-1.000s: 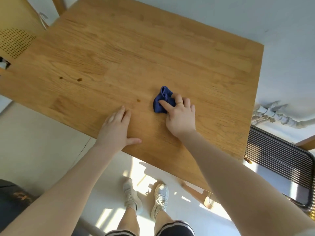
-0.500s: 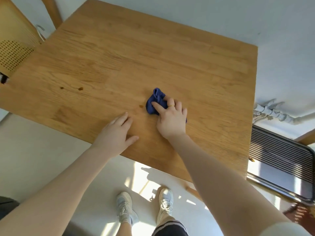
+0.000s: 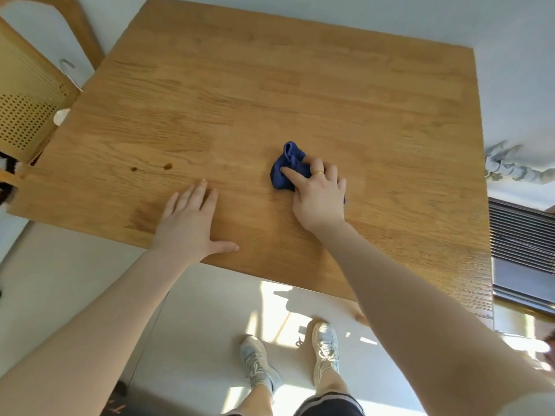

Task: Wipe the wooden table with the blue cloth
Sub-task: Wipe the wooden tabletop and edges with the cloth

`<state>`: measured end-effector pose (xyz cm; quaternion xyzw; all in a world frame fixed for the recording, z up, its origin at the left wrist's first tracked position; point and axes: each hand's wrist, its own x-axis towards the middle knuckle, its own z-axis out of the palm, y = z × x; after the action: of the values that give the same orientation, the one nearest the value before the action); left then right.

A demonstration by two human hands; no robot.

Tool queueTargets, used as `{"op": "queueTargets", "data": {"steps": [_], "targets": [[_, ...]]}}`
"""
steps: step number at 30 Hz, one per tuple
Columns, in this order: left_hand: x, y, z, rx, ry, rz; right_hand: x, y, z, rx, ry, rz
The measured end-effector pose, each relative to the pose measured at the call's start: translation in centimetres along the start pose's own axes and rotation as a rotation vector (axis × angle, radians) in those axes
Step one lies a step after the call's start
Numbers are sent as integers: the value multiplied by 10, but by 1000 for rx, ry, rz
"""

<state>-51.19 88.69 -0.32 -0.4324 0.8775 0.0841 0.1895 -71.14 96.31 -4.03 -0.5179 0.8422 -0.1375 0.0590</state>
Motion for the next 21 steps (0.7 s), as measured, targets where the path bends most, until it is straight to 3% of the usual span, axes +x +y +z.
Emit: {"op": "queueTargets", "data": {"steps": [2, 9, 16, 21], "targets": [[2, -2, 1, 41, 11, -16, -5, -10, 2, -16, -1, 9], [12, -8, -2, 34, -42, 61, -53, -25, 10, 55, -73, -288], [17, -34, -5, 95, -89, 212, 20, -37, 12, 9, 21, 56], [16, -35, 0, 46, -50, 214, -35, -57, 22, 32, 19, -94]]}}
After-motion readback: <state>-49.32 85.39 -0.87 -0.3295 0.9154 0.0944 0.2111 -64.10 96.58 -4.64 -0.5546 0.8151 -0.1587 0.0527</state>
